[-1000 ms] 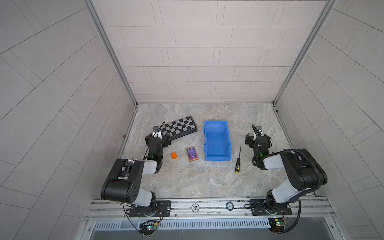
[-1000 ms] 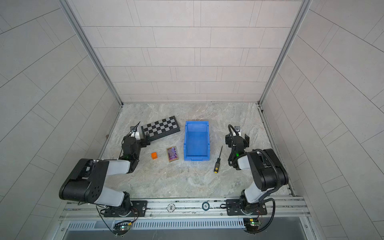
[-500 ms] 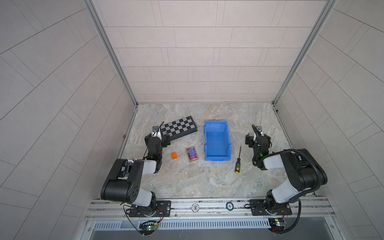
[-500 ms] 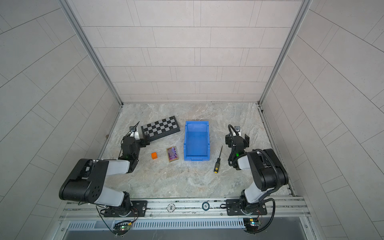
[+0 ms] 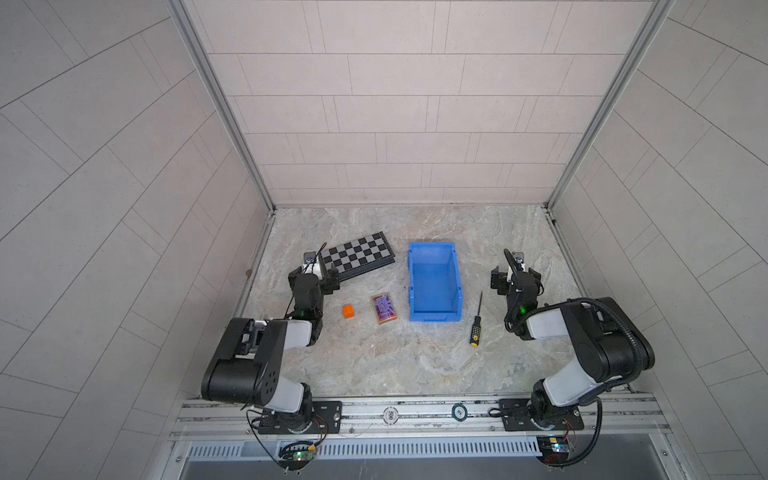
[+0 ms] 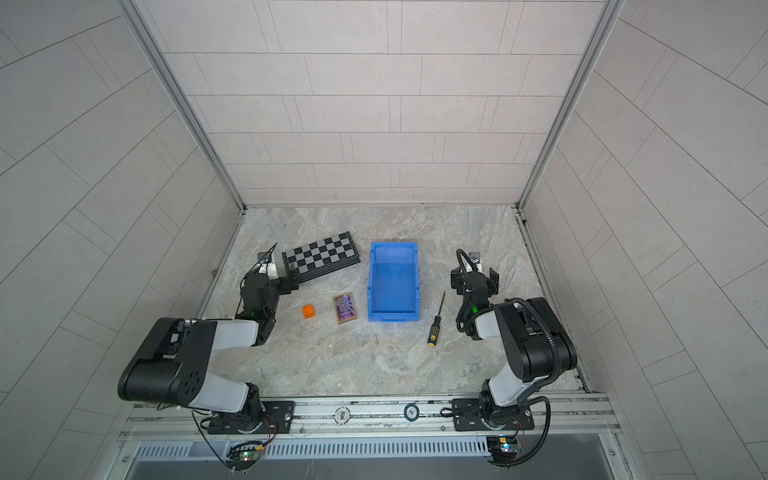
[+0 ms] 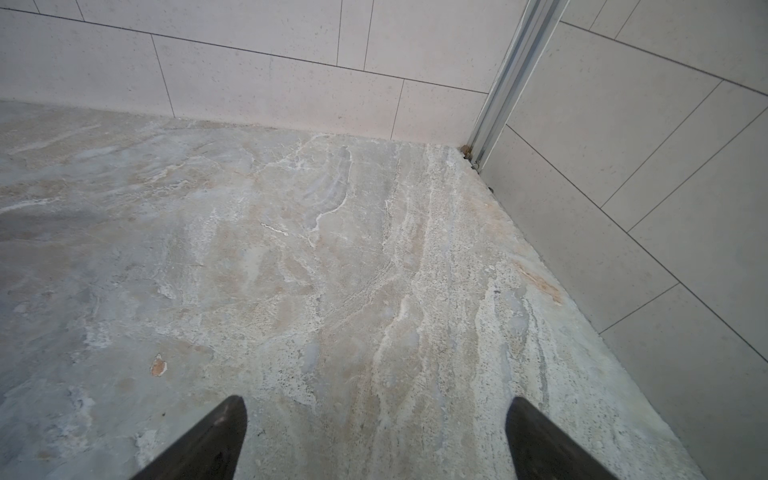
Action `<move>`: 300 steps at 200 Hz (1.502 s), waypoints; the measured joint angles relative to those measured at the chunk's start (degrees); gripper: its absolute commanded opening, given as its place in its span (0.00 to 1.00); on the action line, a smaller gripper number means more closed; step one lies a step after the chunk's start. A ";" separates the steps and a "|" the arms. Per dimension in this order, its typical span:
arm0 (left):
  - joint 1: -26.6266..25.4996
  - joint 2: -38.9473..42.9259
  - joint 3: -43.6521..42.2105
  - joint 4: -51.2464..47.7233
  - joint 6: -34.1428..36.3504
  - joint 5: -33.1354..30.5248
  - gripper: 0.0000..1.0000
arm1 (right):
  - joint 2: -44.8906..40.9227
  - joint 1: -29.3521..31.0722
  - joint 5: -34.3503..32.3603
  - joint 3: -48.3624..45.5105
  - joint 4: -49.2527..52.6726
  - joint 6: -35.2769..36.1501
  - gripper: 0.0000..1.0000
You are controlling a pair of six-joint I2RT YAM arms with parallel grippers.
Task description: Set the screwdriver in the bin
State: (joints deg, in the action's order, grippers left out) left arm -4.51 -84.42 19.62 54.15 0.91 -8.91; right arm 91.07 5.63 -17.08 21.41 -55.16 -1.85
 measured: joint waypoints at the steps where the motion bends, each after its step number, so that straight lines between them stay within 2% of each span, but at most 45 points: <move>1: 0.00 0.00 0.00 0.00 0.00 0.00 0.99 | 0.00 0.00 -0.02 0.00 0.00 0.00 0.99; 39: 0.00 0.74 0.13 -1.14 0.00 0.00 0.99 | 0.00 0.11 -0.13 0.00 -0.20 0.00 0.99; 52: 0.00 2.93 1.84 -6.67 0.00 -0.04 1.00 | 0.00 0.37 -0.94 0.00 -0.26 -0.02 0.99; 74: 0.00 8.92 9.90 -19.23 -0.55 0.39 1.00 | -3.50 0.87 -3.78 0.00 3.93 -0.42 0.99; 85: 0.00 12.48 14.16 -23.67 -1.60 0.74 1.00 | -8.74 1.05 -4.90 0.50 10.05 -1.55 0.99; 110: 0.00 19.06 26.47 -35.17 -6.03 0.74 0.99 | -24.48 1.03 -6.27 6.84 27.58 -8.92 0.99; 136: 0.00 18.29 43.91 -49.13 -9.49 2.89 1.00 | -34.67 0.94 -5.01 16.04 43.87 -14.62 0.99; 154: 0.00 17.07 50.88 -55.84 -9.57 6.21 1.00 | -37.13 0.94 -2.21 21.14 54.03 -17.31 0.99; 191: -1.05 17.99 46.60 -63.69 -9.70 12.48 0.99 | -38.05 0.96 5.86 25.27 73.26 -20.96 0.99; 224: -3.48 17.99 44.41 -68.78 -8.83 13.53 1.00 | -39.28 1.09 10.10 26.32 85.31 -22.32 0.99; 300: -5.38 17.99 44.33 -69.85 -8.79 13.99 1.00 | -42.07 1.46 15.37 25.92 96.24 -21.07 0.99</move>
State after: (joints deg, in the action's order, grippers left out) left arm -9.89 -66.43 63.94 -15.70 -7.88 5.08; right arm 48.99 7.09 -1.72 47.33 41.08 -22.92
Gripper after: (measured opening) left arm 0.995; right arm 0.993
